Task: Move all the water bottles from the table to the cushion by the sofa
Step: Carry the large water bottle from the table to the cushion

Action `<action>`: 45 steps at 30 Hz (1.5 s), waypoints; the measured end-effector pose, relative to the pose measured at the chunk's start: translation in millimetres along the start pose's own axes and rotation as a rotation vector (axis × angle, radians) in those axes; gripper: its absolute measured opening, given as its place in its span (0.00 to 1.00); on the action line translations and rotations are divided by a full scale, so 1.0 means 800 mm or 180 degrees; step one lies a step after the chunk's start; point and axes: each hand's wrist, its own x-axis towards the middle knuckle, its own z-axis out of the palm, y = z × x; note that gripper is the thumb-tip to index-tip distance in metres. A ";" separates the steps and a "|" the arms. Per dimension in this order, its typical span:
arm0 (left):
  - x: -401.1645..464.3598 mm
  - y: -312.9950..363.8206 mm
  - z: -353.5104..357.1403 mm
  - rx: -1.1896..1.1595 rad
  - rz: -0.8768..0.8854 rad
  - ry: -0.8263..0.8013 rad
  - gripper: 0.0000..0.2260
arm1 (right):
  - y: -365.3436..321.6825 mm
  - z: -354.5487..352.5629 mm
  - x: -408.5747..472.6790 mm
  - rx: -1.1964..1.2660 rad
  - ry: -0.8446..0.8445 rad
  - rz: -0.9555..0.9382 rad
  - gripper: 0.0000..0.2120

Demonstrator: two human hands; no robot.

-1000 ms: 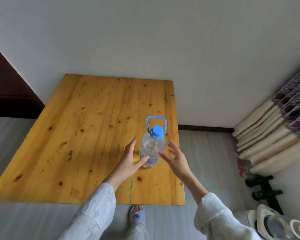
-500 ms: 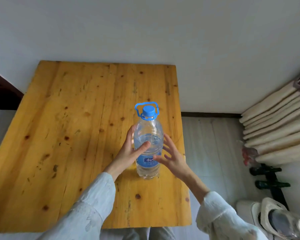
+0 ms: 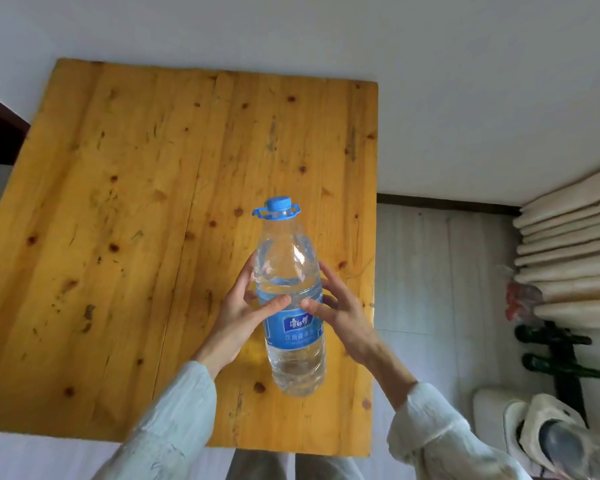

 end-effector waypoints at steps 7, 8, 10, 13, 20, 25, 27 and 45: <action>-0.022 0.044 0.018 -0.0033 0.0520 0.0195 0.39 | -0.047 -0.007 -0.022 -0.0017 0.0069 -0.0418 0.31; -0.027 0.052 0.021 -0.0007 0.0594 0.0154 0.40 | -0.053 -0.008 -0.031 -0.0010 0.0145 -0.0476 0.33; -0.038 0.067 0.027 0.0034 0.0710 -0.0001 0.40 | -0.065 -0.007 -0.053 0.0001 0.0275 -0.0576 0.33; -0.060 0.087 0.036 0.0107 0.0908 -0.0303 0.38 | -0.077 -0.002 -0.094 -0.0050 0.0469 -0.0755 0.30; -0.118 0.117 0.062 0.0458 0.1429 -0.1483 0.35 | -0.078 0.030 -0.214 0.0057 0.1588 -0.1146 0.31; -0.189 0.119 0.105 0.0713 0.1584 -0.2423 0.37 | -0.050 0.067 -0.330 0.0237 0.2576 -0.1375 0.32; -0.223 0.112 0.126 0.0843 0.1622 -0.2761 0.38 | -0.031 0.080 -0.379 0.0300 0.2914 -0.1425 0.32; -0.747 -0.130 0.156 0.1174 0.0864 -0.6409 0.41 | 0.240 0.457 -0.849 0.1310 0.6300 -0.1576 0.33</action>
